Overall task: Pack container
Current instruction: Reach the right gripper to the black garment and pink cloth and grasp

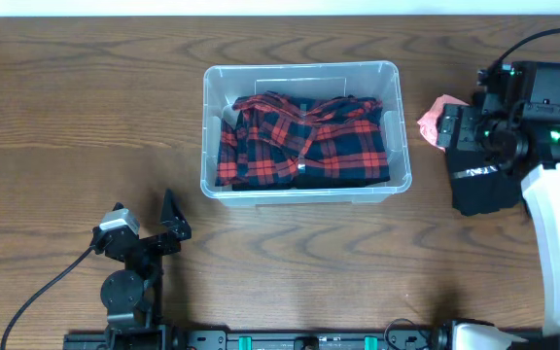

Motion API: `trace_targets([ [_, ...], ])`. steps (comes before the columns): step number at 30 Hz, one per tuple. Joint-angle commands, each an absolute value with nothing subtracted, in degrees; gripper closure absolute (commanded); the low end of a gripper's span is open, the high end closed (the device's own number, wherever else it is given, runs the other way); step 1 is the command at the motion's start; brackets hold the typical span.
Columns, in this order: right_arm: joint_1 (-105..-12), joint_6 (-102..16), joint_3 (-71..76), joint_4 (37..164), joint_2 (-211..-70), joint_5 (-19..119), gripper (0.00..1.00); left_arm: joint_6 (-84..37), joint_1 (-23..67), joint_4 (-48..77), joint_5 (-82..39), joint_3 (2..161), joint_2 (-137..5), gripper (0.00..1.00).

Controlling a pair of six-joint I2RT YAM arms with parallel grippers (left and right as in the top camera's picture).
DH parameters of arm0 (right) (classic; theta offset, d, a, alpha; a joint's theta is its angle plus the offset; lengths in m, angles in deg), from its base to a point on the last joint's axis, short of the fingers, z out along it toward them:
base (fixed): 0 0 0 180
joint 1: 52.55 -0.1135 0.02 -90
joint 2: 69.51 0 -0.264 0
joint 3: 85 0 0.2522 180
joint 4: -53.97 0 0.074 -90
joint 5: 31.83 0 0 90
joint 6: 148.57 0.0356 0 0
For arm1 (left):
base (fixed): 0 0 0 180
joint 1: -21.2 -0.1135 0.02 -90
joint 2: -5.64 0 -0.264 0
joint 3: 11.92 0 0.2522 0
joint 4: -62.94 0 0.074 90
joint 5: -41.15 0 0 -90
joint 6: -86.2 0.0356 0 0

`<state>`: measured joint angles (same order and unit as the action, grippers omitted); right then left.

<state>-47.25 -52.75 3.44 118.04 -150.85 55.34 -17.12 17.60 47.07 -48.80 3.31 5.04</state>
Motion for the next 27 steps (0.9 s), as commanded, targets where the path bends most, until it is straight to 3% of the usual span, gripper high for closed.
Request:
trace_targets([
  [1,-44.0,-44.6,4.7,118.3,-152.2,57.7,0.07,-17.0,17.7,45.0,-49.3,2.1,5.3,0.02],
  [6,-40.8,-46.0,4.7,116.4,-155.9,56.5,0.07,-17.0,17.7,45.0,-49.3,2.1,5.3,0.02],
  [16,-37.8,-57.6,4.7,112.2,-164.9,54.9,0.26,-17.0,17.7,45.0,-49.3,2.1,5.3,0.02],
  [27,-34.6,-61.5,4.7,107.2,-166.8,54.4,0.16,-17.0,17.7,45.0,-49.3,2.1,5.3,0.02],
])
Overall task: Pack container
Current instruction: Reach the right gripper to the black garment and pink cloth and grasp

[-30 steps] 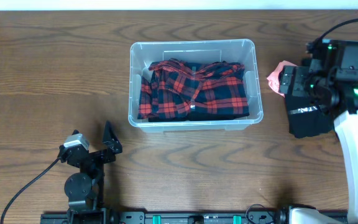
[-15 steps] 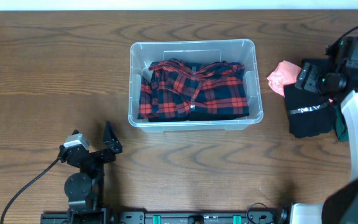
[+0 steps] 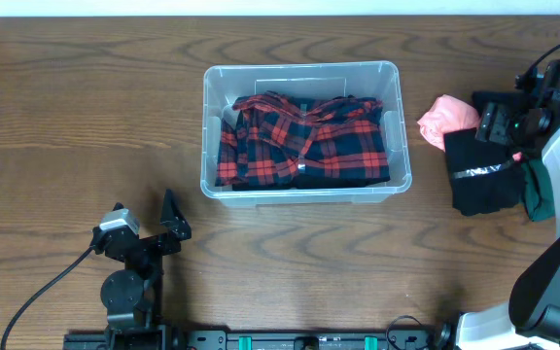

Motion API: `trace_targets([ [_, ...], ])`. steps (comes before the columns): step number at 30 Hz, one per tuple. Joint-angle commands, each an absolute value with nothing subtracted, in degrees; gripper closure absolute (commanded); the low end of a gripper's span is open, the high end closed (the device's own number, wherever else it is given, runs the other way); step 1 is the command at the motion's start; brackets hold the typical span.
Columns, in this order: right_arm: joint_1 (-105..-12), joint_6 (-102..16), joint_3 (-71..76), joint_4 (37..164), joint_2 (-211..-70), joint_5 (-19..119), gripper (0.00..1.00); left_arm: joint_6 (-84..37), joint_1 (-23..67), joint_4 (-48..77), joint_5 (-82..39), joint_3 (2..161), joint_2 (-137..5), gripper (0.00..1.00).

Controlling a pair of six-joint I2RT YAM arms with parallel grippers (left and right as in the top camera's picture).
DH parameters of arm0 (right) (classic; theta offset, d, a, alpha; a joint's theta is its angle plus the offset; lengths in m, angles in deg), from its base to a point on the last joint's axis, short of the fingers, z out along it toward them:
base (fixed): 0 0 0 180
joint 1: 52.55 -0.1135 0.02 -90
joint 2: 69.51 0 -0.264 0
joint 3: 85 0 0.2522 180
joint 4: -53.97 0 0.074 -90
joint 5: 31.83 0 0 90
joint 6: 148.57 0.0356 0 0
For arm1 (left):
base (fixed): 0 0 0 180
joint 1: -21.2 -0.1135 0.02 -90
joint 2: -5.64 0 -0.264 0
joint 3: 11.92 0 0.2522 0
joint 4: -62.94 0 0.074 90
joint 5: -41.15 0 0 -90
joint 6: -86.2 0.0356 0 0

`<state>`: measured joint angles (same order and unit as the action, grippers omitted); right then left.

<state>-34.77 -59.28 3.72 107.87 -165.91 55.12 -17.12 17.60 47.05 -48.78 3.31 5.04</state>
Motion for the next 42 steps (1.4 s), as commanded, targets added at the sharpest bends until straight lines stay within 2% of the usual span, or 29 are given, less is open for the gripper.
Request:
trace_targets([
  [1,-34.6,-61.6,4.7,106.8,-167.2,54.2,0.16,-17.0,17.7,45.0,-49.3,2.1,5.3,0.02],
  [9,-34.3,-61.9,4.7,105.3,-172.5,54.2,0.21,-17.0,17.7,45.0,-49.3,2.1,5.3,0.02],
  [13,-34.2,-61.9,4.7,105.0,-173.8,54.2,0.29,-17.0,17.7,45.0,-49.3,2.1,5.3,0.02],
  [17,-34.2,-61.9,4.7,104.8,-174.0,54.1,0.52,-17.0,17.7,45.0,-49.3,2.1,5.3,0.02],
  [21,-34.2,-61.9,4.7,104.9,-174.0,54.1,0.95,-17.0,17.7,45.0,-49.3,2.1,5.3,0.02],
  [22,-34.2,-61.9,4.7,105.0,-174.0,54.1,0.99,-17.0,17.7,45.0,-49.3,2.1,5.3,0.02],
  [33,-36.5,-62.1,7.0,110.6,-167.8,53.9,0.99,-17.0,17.7,45.0,-49.3,2.1,5.3,0.02],
  [42,-39.6,-73.7,19.6,121.4,-159.0,38.9,0.99,-17.0,17.7,45.0,-49.3,2.1,5.3,0.02],
])
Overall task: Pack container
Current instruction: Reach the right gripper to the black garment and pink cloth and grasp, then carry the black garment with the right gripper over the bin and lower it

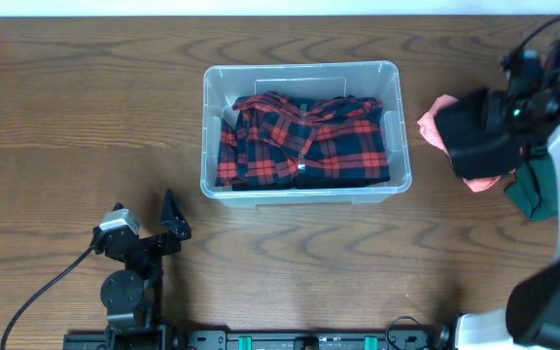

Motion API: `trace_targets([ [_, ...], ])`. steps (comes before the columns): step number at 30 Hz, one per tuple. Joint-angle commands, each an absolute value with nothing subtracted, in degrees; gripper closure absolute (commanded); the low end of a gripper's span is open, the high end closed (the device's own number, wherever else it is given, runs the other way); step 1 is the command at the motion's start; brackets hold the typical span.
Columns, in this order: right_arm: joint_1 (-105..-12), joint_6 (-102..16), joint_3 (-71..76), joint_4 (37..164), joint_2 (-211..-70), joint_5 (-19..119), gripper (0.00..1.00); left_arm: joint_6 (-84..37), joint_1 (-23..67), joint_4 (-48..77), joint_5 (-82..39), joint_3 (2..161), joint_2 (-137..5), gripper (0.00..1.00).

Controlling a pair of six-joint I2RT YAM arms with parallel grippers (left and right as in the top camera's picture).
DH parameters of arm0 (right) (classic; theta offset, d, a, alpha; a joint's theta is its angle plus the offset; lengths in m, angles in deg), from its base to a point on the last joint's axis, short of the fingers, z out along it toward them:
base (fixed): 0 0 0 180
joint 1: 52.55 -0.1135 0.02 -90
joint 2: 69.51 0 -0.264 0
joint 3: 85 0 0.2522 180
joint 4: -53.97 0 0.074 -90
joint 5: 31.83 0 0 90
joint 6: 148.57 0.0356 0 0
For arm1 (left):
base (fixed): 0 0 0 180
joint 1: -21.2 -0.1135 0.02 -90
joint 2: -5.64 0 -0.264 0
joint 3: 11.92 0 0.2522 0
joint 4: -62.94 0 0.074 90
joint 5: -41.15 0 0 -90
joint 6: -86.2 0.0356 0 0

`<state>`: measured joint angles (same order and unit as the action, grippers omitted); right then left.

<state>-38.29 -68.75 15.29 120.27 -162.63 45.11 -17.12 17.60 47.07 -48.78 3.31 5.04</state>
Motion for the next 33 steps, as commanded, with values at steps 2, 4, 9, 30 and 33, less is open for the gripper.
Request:
trace_targets([
  [2,-41.5,-75.9,22.5,123.6,-158.4,38.5,0.99,-17.0,17.7,45.0,-49.3,2.1,5.3,0.02],
  [4,-44.5,-78.0,25.0,125.3,-158.2,38.7,0.99,-17.0,17.7,45.0,-49.3,2.1,5.3,0.02],
  [9,-55.0,-80.1,30.2,125.8,-158.3,44.1,0.99,-17.0,17.7,45.0,-49.3,2.1,5.3,0.02],
  [30,-87.0,-86.7,31.4,107.1,-174.8,55.9,0.99,-17.0,17.7,45.0,-49.3,2.1,5.3,0.02],
  [33,-88.9,-88.2,31.4,104.0,-176.7,55.9,0.99,-17.0,17.7,45.0,-49.3,2.1,5.3,0.02],
])
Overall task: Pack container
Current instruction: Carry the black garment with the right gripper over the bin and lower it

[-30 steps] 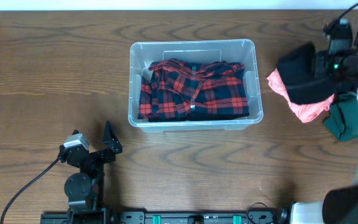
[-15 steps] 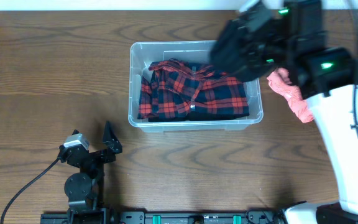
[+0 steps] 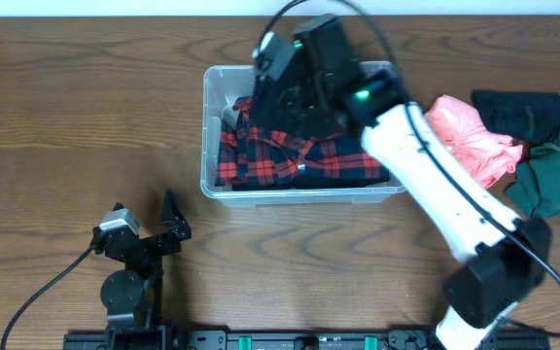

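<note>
A clear plastic container (image 3: 206,146) stands at the table's middle with a red-and-black plaid shirt (image 3: 343,156) folded inside. My right arm reaches across from the right, and my right gripper (image 3: 282,97) hangs over the bin's back left part, shut on a black garment (image 3: 263,109) that darkens the plaid beneath it. The wrist hides most of the fingers. A pink garment (image 3: 465,136), another black garment (image 3: 518,109) and a dark green garment (image 3: 552,180) lie to the right of the bin. My left gripper (image 3: 175,219) rests open near the front left.
The left arm's base (image 3: 124,292) sits at the front edge with a cable trailing to the left. My right arm's white link (image 3: 436,185) slants over the bin's right corner and the table beside the pink garment.
My right gripper, then holding the black garment above the pile at the right, is now over the container's left part with it. The pink garment and a second black garment lie uncovered.
My right gripper was first down on the clothes pile at the right, over a black garment. Then it stood at the pile's far side. Later it held the black garment lifted, pink cloth showing beneath. Now the garment is over the bin. The left arm stayed parked.
</note>
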Motion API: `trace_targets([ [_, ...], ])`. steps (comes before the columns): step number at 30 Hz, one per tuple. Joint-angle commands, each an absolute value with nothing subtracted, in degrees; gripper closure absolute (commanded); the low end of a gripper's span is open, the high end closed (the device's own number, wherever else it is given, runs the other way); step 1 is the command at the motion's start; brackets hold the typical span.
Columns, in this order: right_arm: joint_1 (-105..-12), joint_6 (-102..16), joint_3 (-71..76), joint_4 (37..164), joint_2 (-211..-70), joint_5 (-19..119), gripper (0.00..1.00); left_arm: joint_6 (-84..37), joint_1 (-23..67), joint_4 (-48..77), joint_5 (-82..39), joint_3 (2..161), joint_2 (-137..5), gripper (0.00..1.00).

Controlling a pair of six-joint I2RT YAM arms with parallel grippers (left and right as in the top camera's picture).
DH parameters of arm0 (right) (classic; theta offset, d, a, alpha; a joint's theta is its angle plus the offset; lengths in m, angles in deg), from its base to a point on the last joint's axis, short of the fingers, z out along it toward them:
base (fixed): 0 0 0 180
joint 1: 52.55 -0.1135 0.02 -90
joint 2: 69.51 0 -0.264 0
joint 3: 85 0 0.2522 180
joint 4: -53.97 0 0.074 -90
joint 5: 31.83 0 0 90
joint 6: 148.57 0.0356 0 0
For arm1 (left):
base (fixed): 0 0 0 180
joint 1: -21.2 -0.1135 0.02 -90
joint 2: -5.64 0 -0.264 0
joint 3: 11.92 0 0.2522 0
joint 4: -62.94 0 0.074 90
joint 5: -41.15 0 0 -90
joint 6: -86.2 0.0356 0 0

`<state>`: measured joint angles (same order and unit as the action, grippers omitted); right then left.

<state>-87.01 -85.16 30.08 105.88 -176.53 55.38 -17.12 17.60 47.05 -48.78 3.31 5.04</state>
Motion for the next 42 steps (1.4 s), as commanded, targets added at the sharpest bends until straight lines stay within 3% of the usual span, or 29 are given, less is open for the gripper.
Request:
trace_targets([
  [1,-89.5,-88.5,31.4,103.0,-177.3,55.9,0.99,-17.0,17.7,45.0,-49.3,2.1,5.3,0.02],
  [12,-93.6,-89.1,31.4,97.7,-181.7,56.6,0.95,-17.0,17.7,45.0,-49.3,2.1,5.3,0.02],
  [13,-93.6,-89.1,31.4,97.6,-182.0,56.6,0.87,-17.0,17.7,45.0,-49.3,2.1,5.3,0.02],
  [15,-93.7,-88.8,31.4,97.7,-182.4,56.7,0.31,-17.0,17.7,45.0,-49.3,2.1,5.3,0.02],
  [16,-93.7,-88.5,31.4,97.7,-182.4,56.7,0.11,-17.0,17.7,45.0,-49.3,2.1,5.3,0.02],
  [18,-93.7,-88.2,31.4,97.7,-182.3,56.7,0.01,-17.0,17.7,45.0,-49.3,2.1,5.3,0.02],
  [20,-93.7,-87.7,31.7,98.0,-182.2,56.7,0.01,-17.0,17.7,45.0,-49.3,2.1,5.3,0.02],
  [30,-93.4,-78.9,35.9,100.8,-181.6,56.6,0.01,-17.0,17.7,45.0,-49.3,2.1,5.3,0.02],
  [31,-93.3,-78.2,35.9,100.2,-181.6,56.6,0.15,-17.0,17.7,45.0,-49.3,2.1,5.3,0.02],
  [32,-93.1,-76.4,35.9,99.5,-181.8,56.6,0.54,-17.0,17.7,45.0,-49.3,2.1,5.3,0.02],
  [33,-92.8,-73.7,35.9,98.7,-182.1,56.6,0.78,-17.0,17.7,45.0,-49.3,2.1,5.3,0.02],
  [34,-92.5,-71.3,35.9,98.1,-182.3,56.6,0.91,-17.0,17.7,45.0,-49.3,2.1,5.3,0.02],
  [35,-92.1,-68.8,35.9,97.4,-182.8,56.6,0.99,-17.0,17.7,45.0,-49.3,2.1,5.3,0.02],
  [42,-90.6,-51.6,35.9,97.2,-187.7,56.7,0.99,-17.0,17.7,45.0,-49.3,2.1,5.3,0.02],
])
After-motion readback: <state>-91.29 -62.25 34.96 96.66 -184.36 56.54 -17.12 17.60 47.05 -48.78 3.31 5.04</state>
